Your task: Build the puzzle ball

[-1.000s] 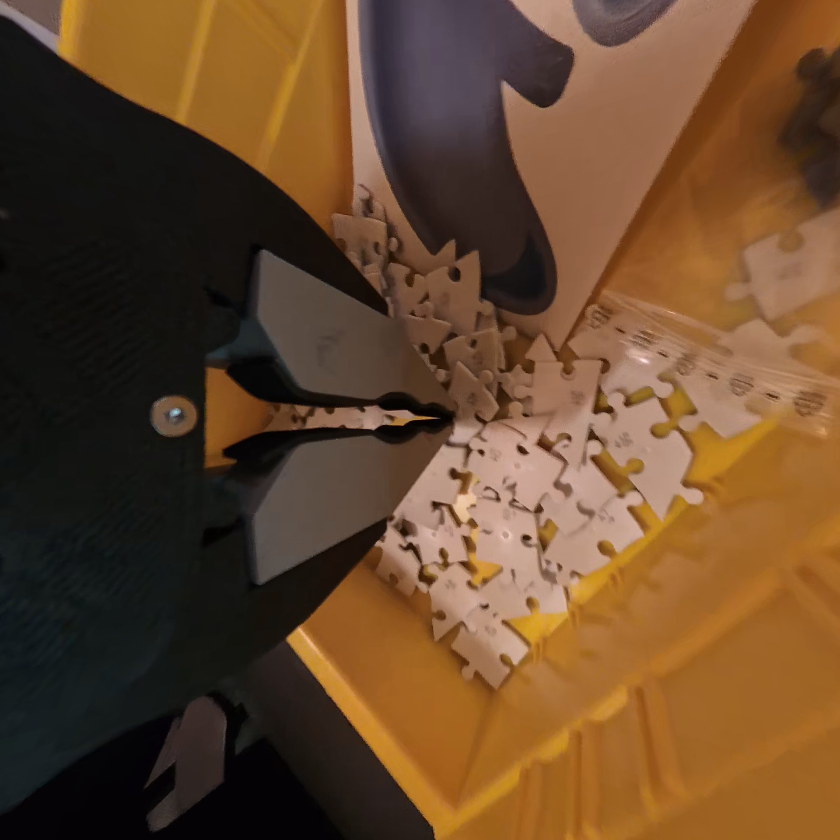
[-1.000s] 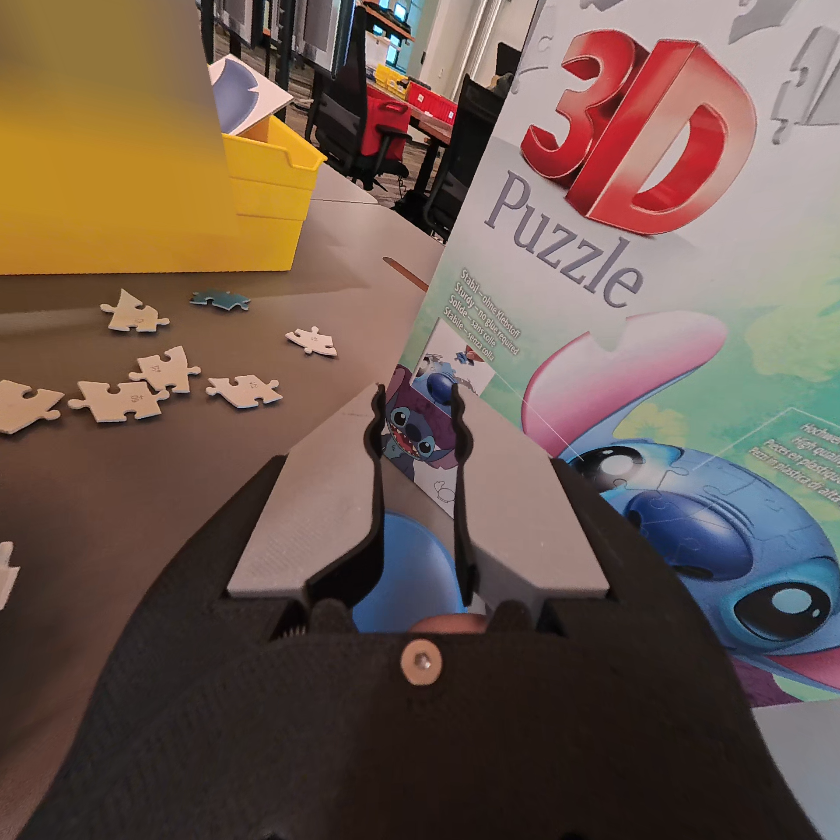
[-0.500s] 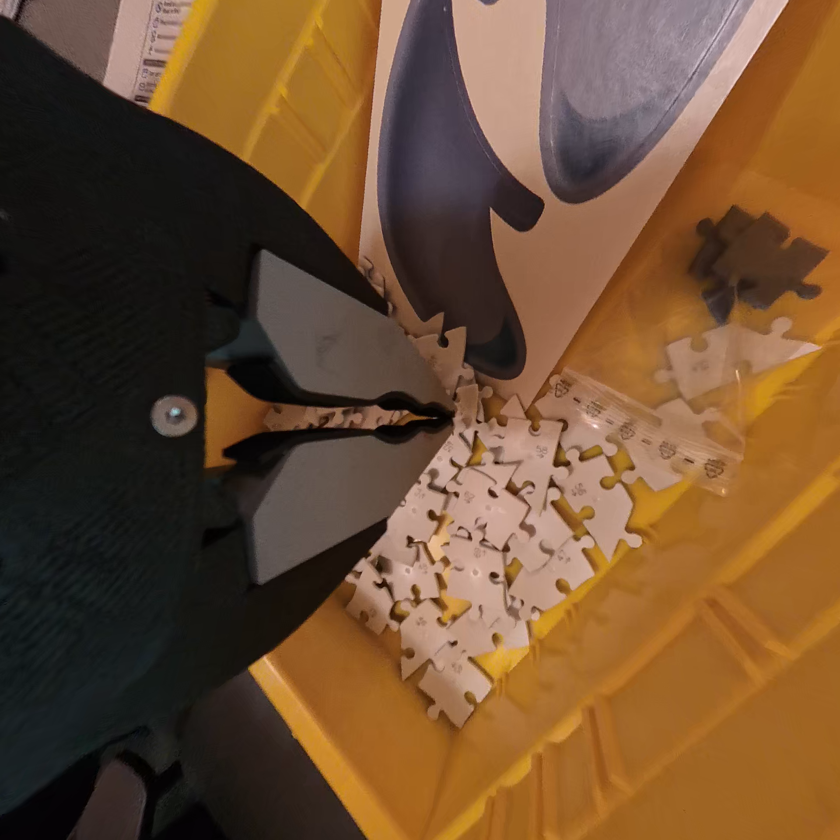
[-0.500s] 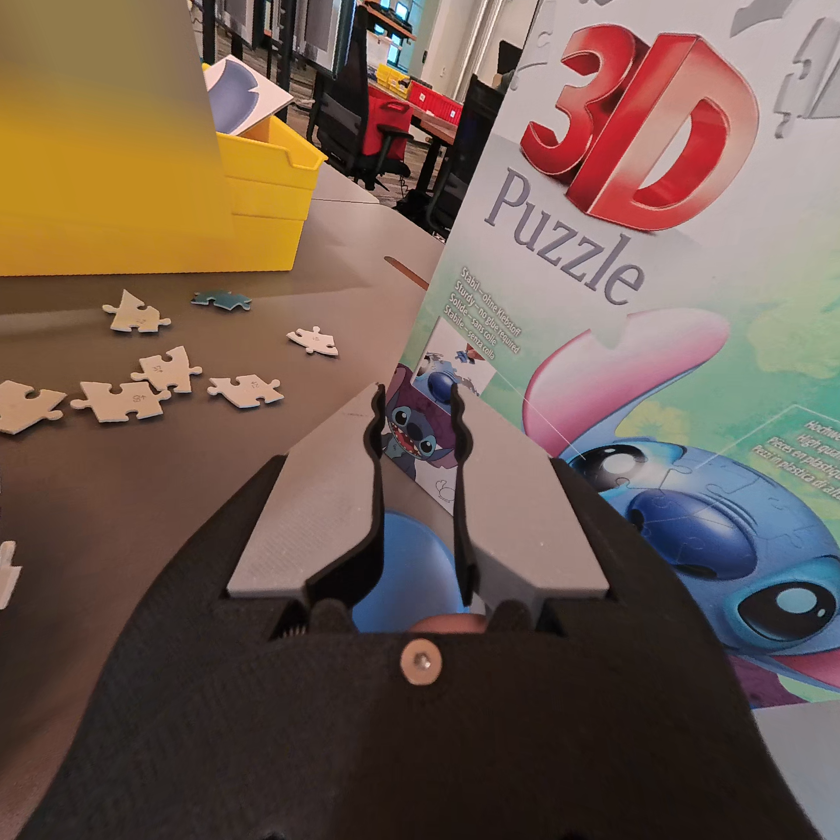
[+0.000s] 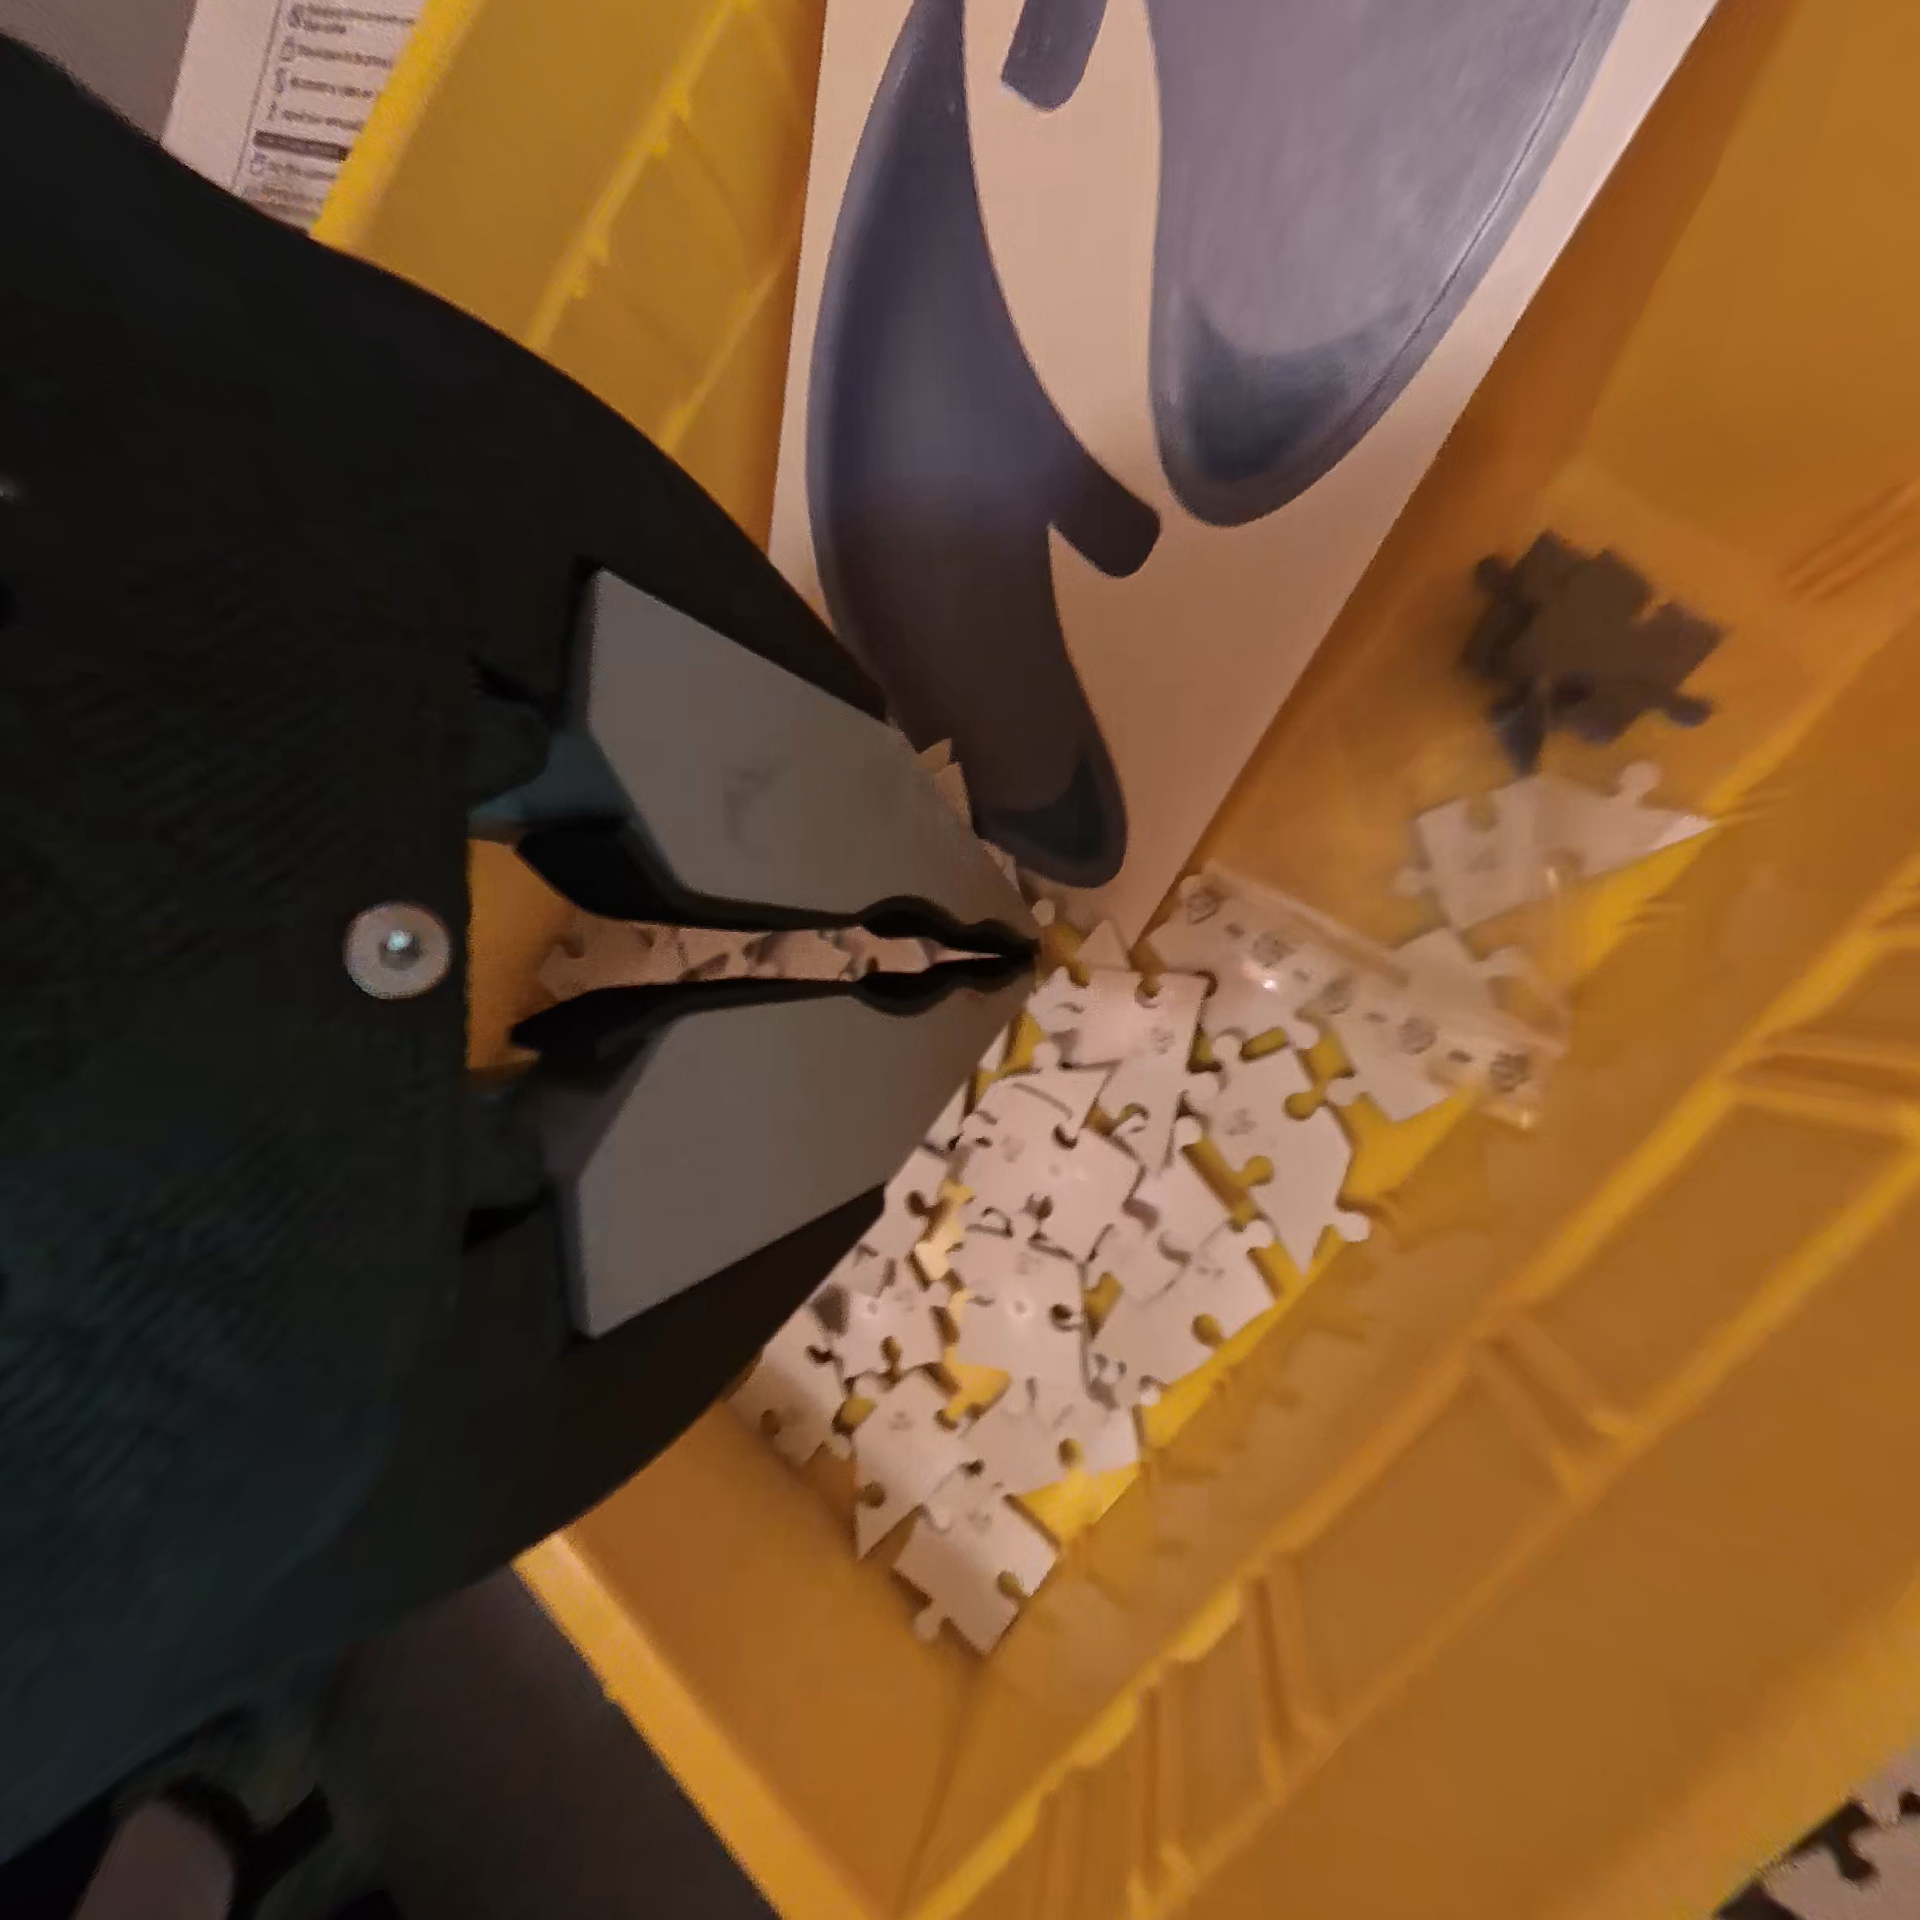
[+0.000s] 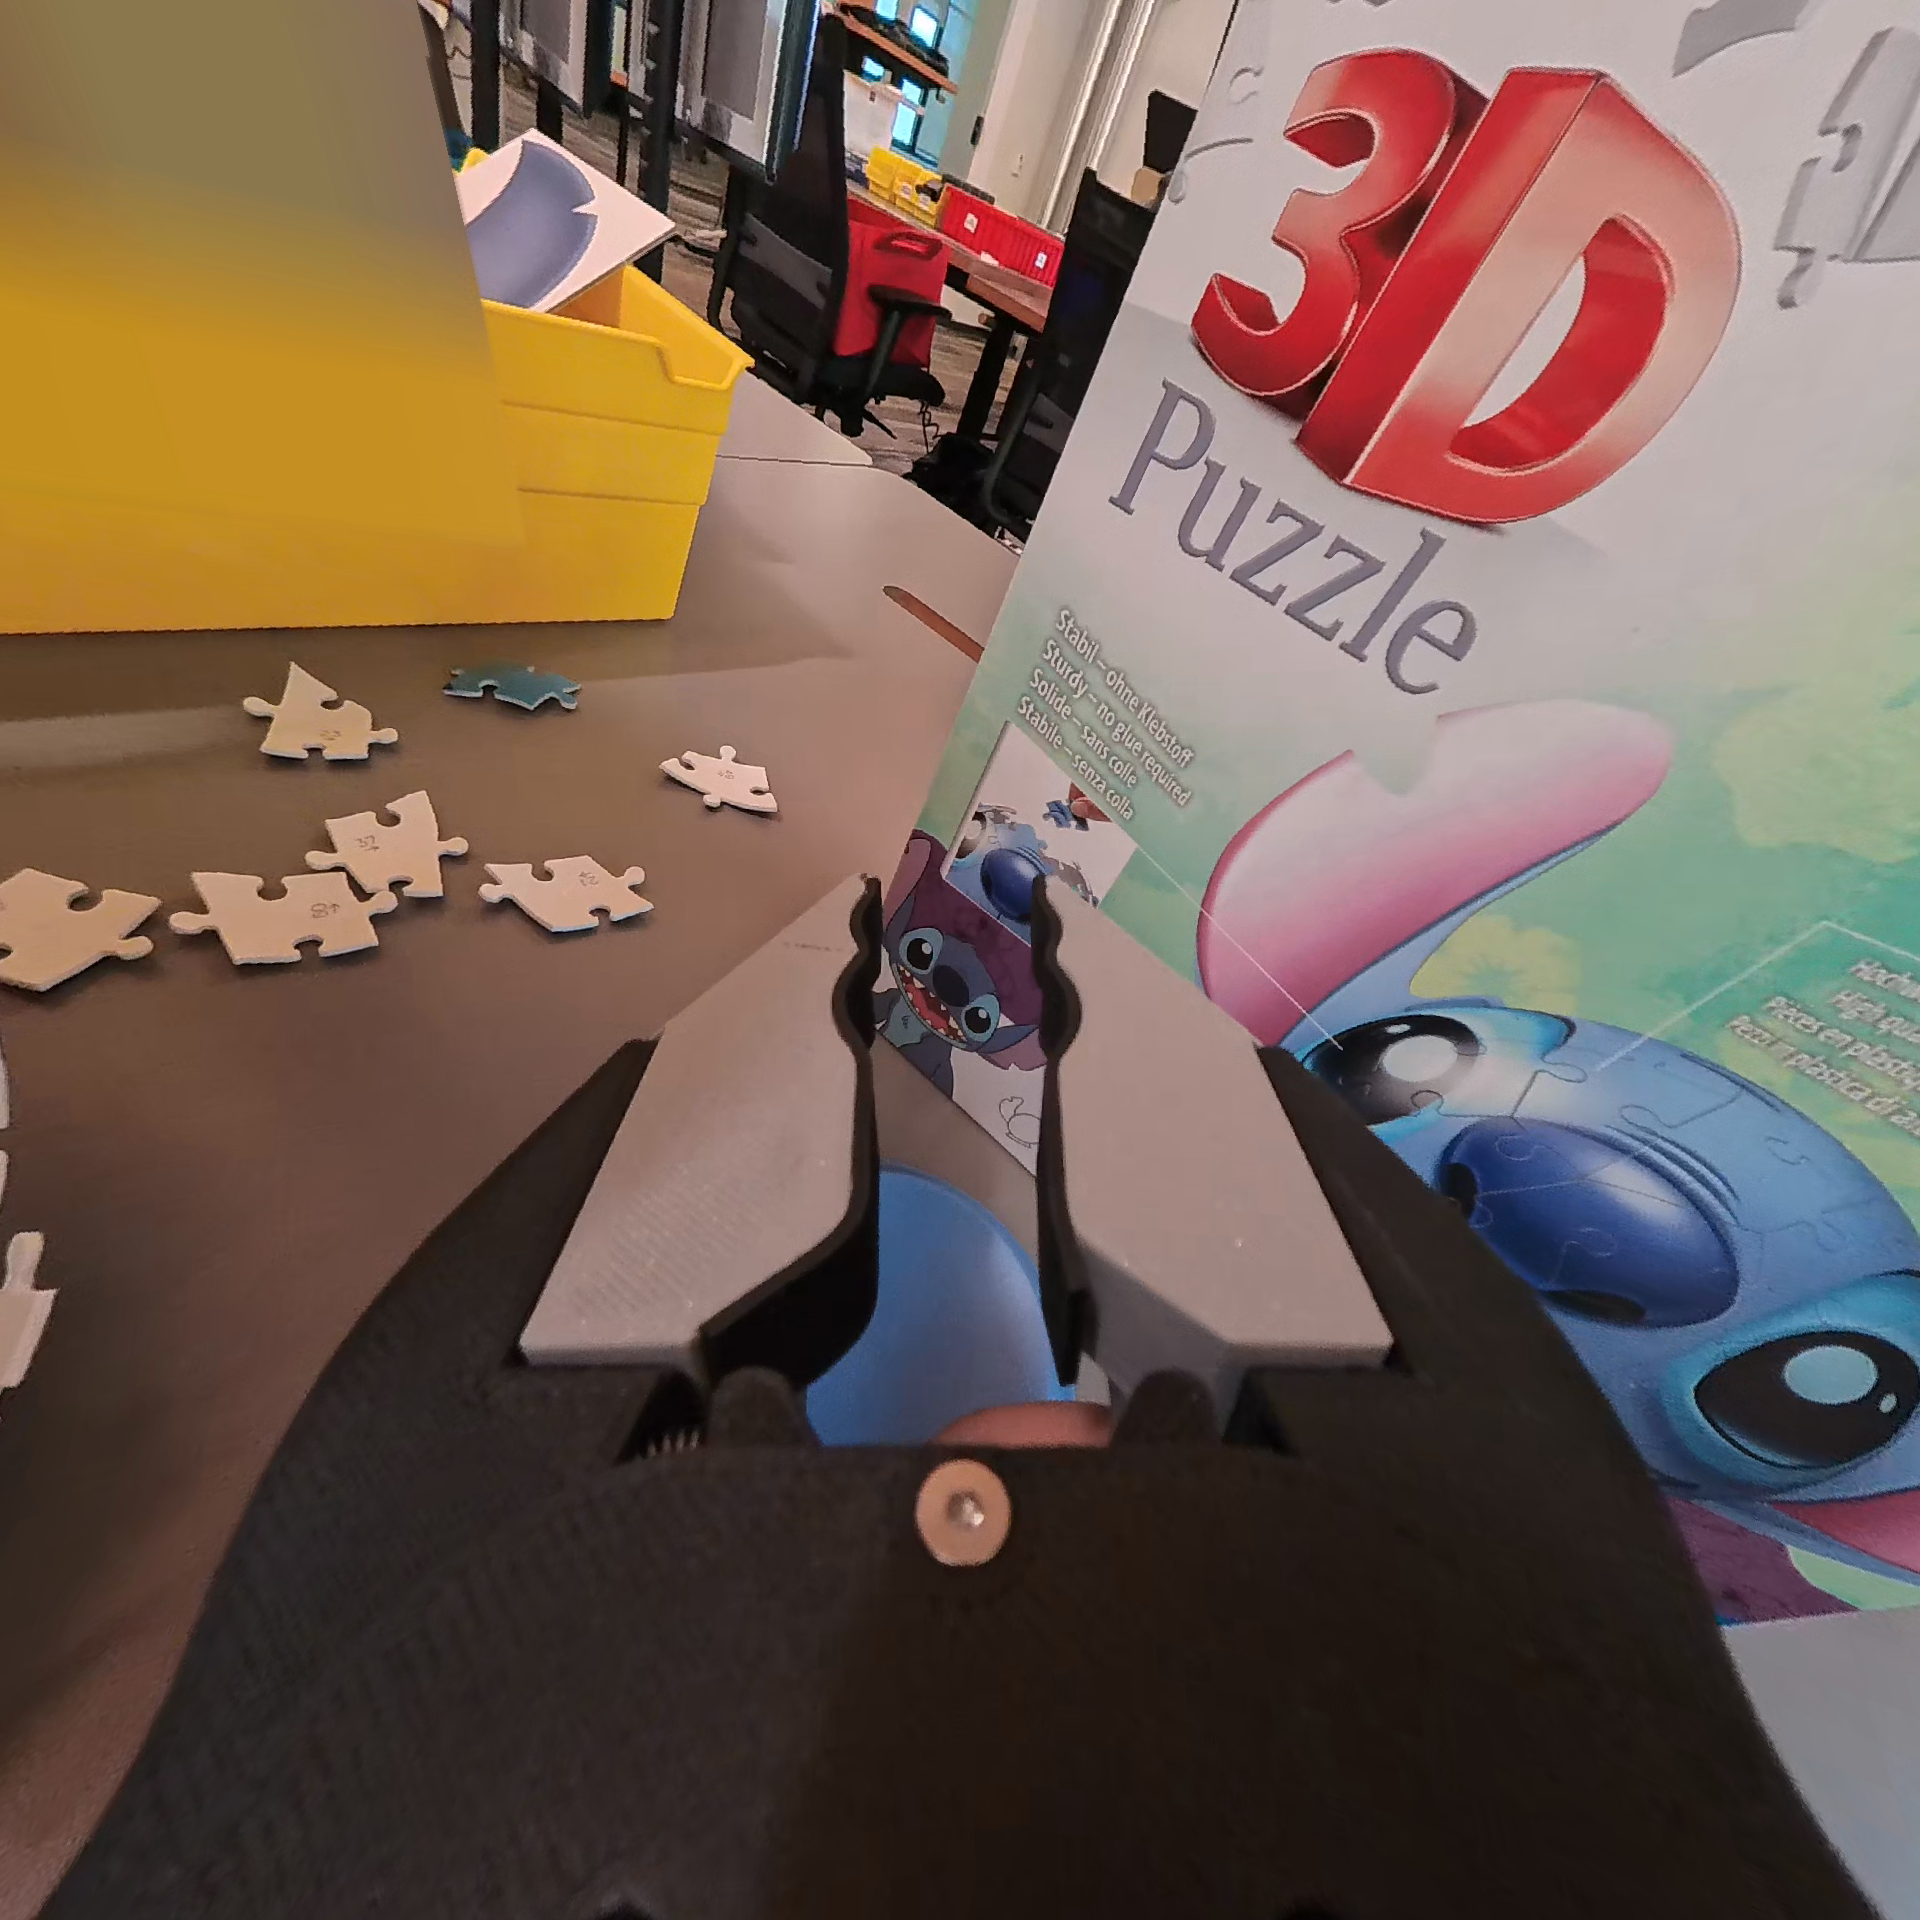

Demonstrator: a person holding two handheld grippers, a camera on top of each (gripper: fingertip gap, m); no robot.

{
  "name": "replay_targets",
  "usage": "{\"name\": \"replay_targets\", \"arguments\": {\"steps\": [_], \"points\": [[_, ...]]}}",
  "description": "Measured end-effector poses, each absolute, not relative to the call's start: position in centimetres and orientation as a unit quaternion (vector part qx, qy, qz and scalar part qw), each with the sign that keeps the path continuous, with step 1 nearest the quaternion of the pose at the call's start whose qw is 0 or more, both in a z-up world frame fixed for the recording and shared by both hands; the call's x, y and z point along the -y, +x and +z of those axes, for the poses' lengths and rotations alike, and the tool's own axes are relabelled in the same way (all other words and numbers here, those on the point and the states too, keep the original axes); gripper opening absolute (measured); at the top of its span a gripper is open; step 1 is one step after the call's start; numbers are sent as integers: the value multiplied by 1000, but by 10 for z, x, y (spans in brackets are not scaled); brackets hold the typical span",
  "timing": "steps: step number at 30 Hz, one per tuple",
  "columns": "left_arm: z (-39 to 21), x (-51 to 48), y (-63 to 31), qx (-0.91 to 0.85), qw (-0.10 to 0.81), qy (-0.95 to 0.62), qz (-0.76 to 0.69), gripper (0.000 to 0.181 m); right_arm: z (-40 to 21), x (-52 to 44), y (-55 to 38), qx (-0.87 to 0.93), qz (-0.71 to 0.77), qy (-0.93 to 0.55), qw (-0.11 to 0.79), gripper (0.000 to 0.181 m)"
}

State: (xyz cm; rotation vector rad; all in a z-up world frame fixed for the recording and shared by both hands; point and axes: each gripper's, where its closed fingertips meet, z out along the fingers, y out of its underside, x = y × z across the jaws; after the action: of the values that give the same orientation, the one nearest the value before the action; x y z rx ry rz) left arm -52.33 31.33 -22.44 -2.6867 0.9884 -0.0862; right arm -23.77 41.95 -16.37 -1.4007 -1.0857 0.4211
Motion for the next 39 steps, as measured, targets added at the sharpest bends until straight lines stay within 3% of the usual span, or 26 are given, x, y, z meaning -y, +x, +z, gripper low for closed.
{"name": "replay_targets", "arguments": {"steps": [9, 18, 30, 39], "points": [[-245, -276, -531, -356, 32, -933, -34, 0, -163, -419, -237, 470, 184, -607, 614, 25], [-215, -329, -508, -311, 188, -929, -76, 0, -164, -419, -238, 472, 181, -606, 613, 24], [-246, -278, -524, -342, 36, -937, -55, 0, -165, -419, -239, 475, 182, -606, 612, 24], [-228, -300, -536, -324, 98, -941, -32, 0, -166, -418, -240, 477, 181, -606, 611, 24]]}}
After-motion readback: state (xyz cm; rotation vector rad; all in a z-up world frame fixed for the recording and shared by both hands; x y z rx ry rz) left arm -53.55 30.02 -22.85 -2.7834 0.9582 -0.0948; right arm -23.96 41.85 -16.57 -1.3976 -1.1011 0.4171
